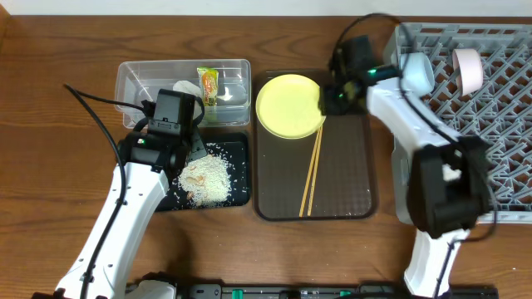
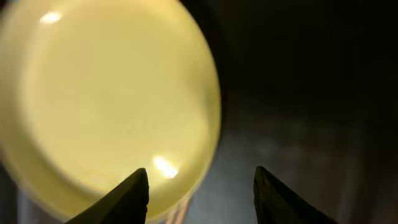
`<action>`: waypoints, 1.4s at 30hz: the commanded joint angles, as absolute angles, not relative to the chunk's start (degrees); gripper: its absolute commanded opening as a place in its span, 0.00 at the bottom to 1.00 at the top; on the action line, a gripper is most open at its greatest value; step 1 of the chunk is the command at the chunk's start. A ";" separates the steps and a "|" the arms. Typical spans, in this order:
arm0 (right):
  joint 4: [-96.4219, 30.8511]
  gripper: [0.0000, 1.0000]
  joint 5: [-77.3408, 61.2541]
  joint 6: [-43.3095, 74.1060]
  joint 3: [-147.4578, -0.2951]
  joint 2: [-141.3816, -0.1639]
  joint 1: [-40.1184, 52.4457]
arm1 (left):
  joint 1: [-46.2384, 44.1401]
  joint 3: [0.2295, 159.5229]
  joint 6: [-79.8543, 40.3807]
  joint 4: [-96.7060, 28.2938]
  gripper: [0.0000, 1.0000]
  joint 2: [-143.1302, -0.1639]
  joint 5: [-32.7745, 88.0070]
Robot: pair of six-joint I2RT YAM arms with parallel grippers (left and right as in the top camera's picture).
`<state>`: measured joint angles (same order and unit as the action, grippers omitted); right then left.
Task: Sort waste into correct bins and load items into the dishwasher rack
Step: 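Grasp the yellow plate's edge with the right gripper and lift it, then stand the yellow plate upright in the rack with the right gripper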
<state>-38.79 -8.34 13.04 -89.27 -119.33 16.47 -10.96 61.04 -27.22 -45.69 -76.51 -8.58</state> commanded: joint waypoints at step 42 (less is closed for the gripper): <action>-40.73 0.01 35.92 -13.37 -89.25 -86.83 -4.32 | -10.79 60.86 -27.77 -46.02 0.59 -76.88 -9.50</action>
<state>-41.04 26.98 -5.04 -89.08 -88.84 -2.74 -10.96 61.04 -27.22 -46.04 -76.51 -8.58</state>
